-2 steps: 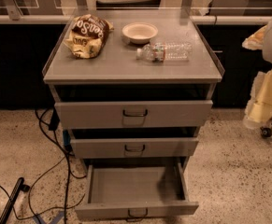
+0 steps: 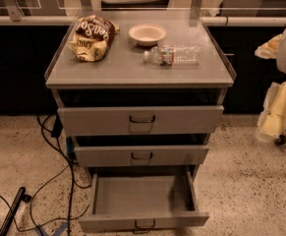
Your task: Close bottom drawer
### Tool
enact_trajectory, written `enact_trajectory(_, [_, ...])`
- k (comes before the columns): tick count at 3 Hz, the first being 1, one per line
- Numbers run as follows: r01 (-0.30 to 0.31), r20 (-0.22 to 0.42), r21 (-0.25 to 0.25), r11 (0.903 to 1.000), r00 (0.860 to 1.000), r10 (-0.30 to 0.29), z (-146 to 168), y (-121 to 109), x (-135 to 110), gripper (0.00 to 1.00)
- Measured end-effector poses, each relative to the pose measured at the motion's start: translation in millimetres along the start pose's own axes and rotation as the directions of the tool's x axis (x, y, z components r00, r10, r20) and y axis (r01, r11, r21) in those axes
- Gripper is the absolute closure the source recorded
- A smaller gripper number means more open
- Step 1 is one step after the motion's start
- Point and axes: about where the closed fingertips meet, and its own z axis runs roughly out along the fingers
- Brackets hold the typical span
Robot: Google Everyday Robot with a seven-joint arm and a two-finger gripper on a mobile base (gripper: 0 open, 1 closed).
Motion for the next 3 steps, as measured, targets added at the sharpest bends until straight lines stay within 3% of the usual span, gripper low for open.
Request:
enact_trajectory(1, [0.006,0.081,-0.025,0.9997,0.997,-0.004,24.4,18.6,-0.2,0.00])
enact_trajectory(2, [0.022,0.234,-0.082,0.9964,0.972,-0.002,83.0,48.2,-9.4,0.00])
enact_trajectory(3, [0.024,0.299,-0.122,0.9923,0.954,0.014,121.7,62.8,-14.8,0.00])
